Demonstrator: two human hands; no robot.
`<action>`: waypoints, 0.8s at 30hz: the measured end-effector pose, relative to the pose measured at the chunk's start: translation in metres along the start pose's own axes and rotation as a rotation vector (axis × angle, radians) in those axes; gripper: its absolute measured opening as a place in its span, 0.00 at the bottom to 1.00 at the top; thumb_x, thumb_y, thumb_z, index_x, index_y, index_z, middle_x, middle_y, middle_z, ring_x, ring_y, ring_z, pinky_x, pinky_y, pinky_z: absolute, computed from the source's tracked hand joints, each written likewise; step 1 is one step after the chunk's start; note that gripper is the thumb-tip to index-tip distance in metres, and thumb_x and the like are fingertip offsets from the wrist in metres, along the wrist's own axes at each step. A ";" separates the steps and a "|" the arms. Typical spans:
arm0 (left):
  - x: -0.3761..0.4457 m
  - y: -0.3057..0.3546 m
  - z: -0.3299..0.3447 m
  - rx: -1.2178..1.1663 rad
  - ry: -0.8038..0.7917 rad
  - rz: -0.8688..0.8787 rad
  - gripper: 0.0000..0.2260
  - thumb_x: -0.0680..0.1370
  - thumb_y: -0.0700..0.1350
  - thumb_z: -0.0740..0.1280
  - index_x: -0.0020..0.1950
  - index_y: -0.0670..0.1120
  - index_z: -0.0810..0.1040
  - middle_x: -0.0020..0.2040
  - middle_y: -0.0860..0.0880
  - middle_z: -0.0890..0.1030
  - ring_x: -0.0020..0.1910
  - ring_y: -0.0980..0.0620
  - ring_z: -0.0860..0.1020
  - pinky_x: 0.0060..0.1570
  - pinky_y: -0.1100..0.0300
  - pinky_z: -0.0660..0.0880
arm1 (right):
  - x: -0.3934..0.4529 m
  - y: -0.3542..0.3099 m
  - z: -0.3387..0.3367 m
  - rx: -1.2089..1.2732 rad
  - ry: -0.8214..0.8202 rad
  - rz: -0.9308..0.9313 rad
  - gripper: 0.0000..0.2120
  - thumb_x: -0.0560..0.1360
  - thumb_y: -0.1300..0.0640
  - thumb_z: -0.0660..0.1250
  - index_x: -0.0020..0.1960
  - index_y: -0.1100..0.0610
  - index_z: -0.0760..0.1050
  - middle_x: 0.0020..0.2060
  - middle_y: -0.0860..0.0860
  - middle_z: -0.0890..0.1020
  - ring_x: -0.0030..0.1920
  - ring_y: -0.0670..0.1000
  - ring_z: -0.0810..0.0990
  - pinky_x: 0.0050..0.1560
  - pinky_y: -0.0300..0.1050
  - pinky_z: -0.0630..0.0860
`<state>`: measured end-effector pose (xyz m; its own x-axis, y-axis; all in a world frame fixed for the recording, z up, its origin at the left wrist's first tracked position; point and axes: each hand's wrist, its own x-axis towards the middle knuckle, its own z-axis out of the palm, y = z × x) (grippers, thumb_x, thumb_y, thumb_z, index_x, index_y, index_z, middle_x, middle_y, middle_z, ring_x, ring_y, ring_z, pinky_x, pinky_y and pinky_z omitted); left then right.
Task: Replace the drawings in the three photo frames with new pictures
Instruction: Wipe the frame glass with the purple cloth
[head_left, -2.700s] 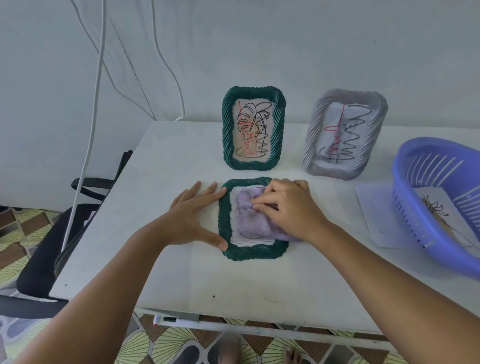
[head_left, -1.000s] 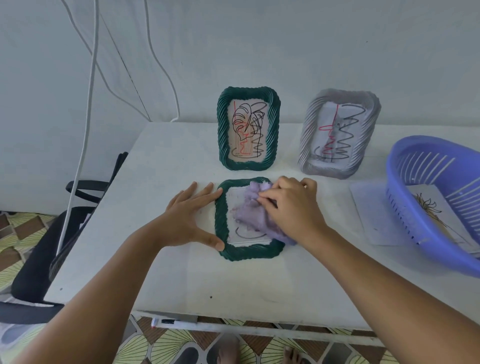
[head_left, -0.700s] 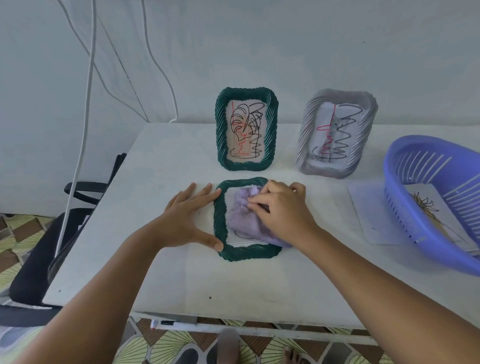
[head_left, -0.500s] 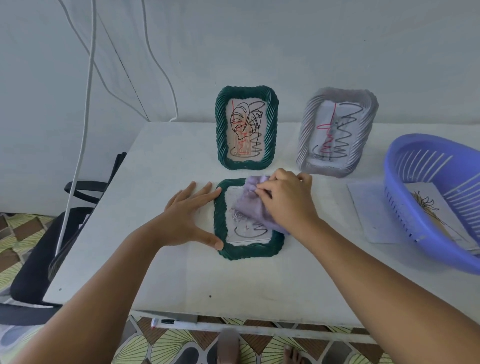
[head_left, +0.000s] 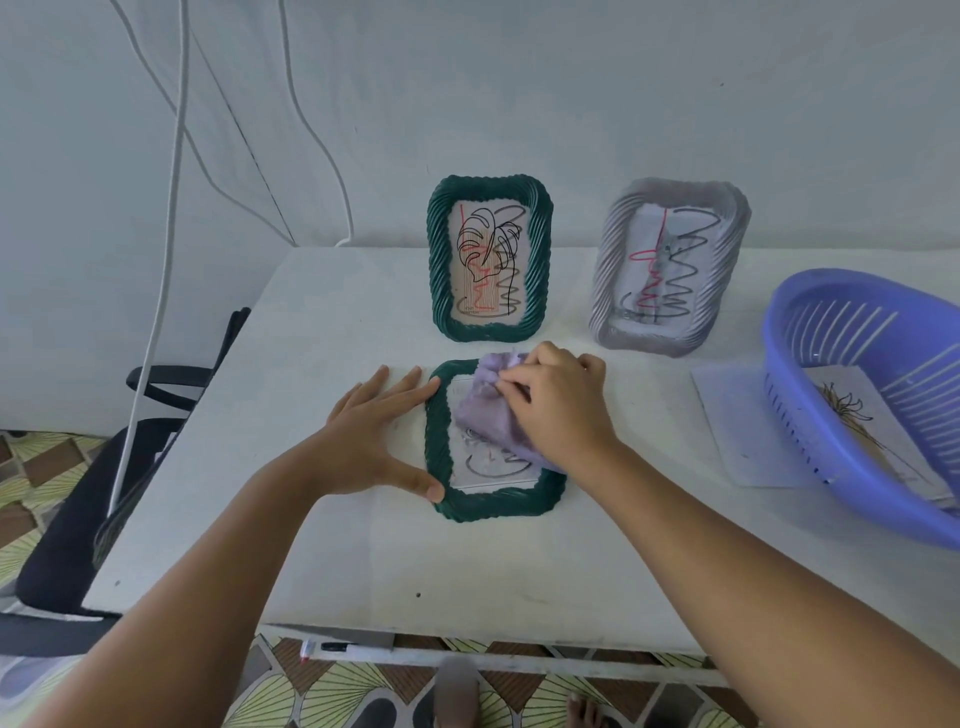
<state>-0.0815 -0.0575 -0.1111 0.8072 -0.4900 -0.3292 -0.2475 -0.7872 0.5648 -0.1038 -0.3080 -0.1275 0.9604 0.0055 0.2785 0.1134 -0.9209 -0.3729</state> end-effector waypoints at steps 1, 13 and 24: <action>0.000 0.000 0.000 0.000 0.002 0.005 0.56 0.55 0.71 0.79 0.77 0.73 0.52 0.79 0.72 0.47 0.74 0.70 0.35 0.79 0.51 0.38 | -0.004 -0.001 0.000 0.038 -0.031 -0.026 0.10 0.81 0.46 0.65 0.54 0.45 0.85 0.47 0.45 0.77 0.50 0.49 0.75 0.57 0.52 0.61; -0.001 0.002 0.000 -0.001 0.003 0.001 0.56 0.57 0.69 0.80 0.78 0.71 0.52 0.79 0.71 0.47 0.77 0.67 0.36 0.79 0.50 0.39 | -0.004 0.005 -0.006 0.051 -0.071 -0.075 0.10 0.81 0.46 0.66 0.55 0.44 0.85 0.47 0.45 0.76 0.51 0.48 0.74 0.56 0.49 0.59; 0.001 -0.001 0.000 0.015 -0.004 0.002 0.57 0.56 0.71 0.78 0.79 0.71 0.51 0.80 0.71 0.46 0.78 0.64 0.35 0.79 0.48 0.38 | -0.006 0.021 -0.018 0.115 -0.124 -0.157 0.09 0.80 0.46 0.68 0.56 0.44 0.85 0.45 0.42 0.74 0.49 0.46 0.74 0.61 0.52 0.63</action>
<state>-0.0802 -0.0576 -0.1122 0.8044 -0.4933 -0.3311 -0.2571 -0.7915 0.5545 -0.1114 -0.3350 -0.1207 0.9519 0.1996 0.2323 0.2851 -0.8544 -0.4344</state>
